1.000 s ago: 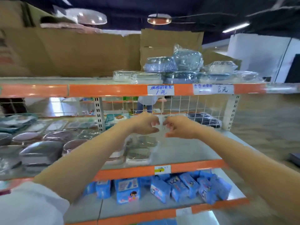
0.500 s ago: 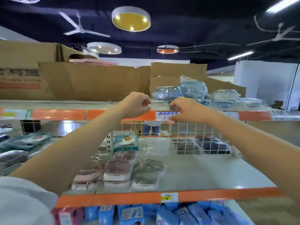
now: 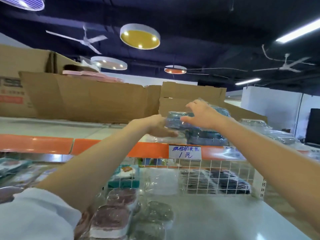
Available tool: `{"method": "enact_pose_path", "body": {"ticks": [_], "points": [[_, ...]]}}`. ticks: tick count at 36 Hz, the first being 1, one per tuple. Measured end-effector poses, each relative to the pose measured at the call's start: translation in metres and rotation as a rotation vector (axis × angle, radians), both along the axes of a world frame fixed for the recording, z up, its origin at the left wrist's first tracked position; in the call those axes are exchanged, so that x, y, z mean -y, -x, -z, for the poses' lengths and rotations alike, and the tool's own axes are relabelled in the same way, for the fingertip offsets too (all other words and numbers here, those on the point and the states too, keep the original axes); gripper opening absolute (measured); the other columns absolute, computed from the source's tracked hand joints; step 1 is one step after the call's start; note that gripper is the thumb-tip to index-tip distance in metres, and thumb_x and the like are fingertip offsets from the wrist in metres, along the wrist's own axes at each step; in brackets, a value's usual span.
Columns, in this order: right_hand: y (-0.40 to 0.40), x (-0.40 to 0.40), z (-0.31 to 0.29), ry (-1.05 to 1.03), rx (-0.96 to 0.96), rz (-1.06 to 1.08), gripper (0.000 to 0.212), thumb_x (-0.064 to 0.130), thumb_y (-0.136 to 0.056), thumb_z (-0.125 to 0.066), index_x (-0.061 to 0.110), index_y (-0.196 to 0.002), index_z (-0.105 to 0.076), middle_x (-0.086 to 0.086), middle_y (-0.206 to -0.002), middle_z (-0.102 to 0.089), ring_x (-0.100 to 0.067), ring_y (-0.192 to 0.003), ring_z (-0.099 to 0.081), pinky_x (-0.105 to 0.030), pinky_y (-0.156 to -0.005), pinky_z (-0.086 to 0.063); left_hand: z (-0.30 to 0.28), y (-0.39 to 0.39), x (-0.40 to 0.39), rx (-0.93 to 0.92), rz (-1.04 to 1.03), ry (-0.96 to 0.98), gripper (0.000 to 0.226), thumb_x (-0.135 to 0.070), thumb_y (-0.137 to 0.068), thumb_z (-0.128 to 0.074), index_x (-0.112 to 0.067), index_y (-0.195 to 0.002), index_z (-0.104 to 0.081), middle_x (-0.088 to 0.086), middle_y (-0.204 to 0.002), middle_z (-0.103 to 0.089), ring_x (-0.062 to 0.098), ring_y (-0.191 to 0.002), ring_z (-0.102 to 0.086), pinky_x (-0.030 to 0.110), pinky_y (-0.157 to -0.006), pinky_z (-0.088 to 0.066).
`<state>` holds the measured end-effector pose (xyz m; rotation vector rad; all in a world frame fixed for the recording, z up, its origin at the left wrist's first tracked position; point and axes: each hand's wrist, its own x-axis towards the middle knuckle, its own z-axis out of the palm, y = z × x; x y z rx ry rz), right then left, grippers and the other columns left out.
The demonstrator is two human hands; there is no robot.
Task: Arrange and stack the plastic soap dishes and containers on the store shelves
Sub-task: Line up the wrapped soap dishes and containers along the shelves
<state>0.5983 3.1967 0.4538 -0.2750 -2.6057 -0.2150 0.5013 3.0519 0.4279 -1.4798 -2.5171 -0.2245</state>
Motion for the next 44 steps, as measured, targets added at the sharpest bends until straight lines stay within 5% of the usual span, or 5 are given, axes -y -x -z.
{"method": "enact_pose_path", "body": {"ticks": [10,16,23,32,44], "points": [[0.044,-0.015,-0.003,0.129,0.14,0.141,0.089,0.074,-0.079,-0.047,-0.001,-0.126,-0.053,-0.016,-0.122,-0.06,-0.029,-0.108,-0.058,-0.038,-0.093,-0.048,0.008,0.025,-0.009,0.086,-0.038,0.068,0.071,-0.061,-0.084,-0.056,-0.013,-0.135,-0.041,0.007,-0.128,-0.046,0.023,-0.116,-0.044,0.028,-0.091,-0.033],[0.048,-0.019,0.003,0.16,0.098,0.095,0.095,0.071,-0.076,-0.056,0.008,-0.143,-0.032,-0.019,-0.141,-0.04,-0.034,-0.125,-0.043,-0.044,-0.101,-0.041,0.011,0.015,-0.007,0.085,-0.036,-0.021,0.05,-0.051,-0.085,-0.062,-0.019,-0.121,-0.047,-0.002,-0.1,-0.04,0.016,-0.089,-0.039,0.024,-0.077,-0.033],[0.028,-0.015,0.011,0.16,-0.145,-0.014,0.092,0.064,-0.076,-0.063,0.007,-0.14,-0.031,-0.02,-0.137,-0.034,-0.034,-0.127,-0.035,-0.043,-0.104,-0.034,0.021,0.004,0.0,-0.246,-0.182,-0.182,0.081,-0.069,-0.068,-0.066,-0.008,-0.118,-0.049,0.006,-0.112,-0.046,0.022,-0.106,-0.04,0.037,-0.093,-0.041],[-0.018,-0.017,0.017,0.262,-0.327,-0.214,0.108,0.058,-0.065,-0.077,0.002,-0.14,-0.023,-0.014,-0.132,-0.025,-0.028,-0.127,-0.023,-0.036,-0.11,-0.02,0.034,-0.037,0.007,-0.733,-0.372,-0.358,0.097,-0.066,-0.065,-0.069,0.0,-0.131,-0.042,0.015,-0.128,-0.045,0.032,-0.116,-0.042,0.045,-0.088,-0.038],[-0.08,-0.023,0.065,0.256,-0.221,-0.311,0.102,0.058,-0.061,-0.078,0.007,-0.134,-0.029,-0.013,-0.128,-0.028,-0.028,-0.123,-0.026,-0.042,-0.11,-0.026,0.076,-0.09,0.021,-0.726,-0.269,-0.455,0.087,-0.073,-0.064,-0.053,-0.002,-0.116,-0.048,0.013,-0.109,-0.053,0.022,-0.097,-0.036,0.039,-0.076,-0.042]]}}
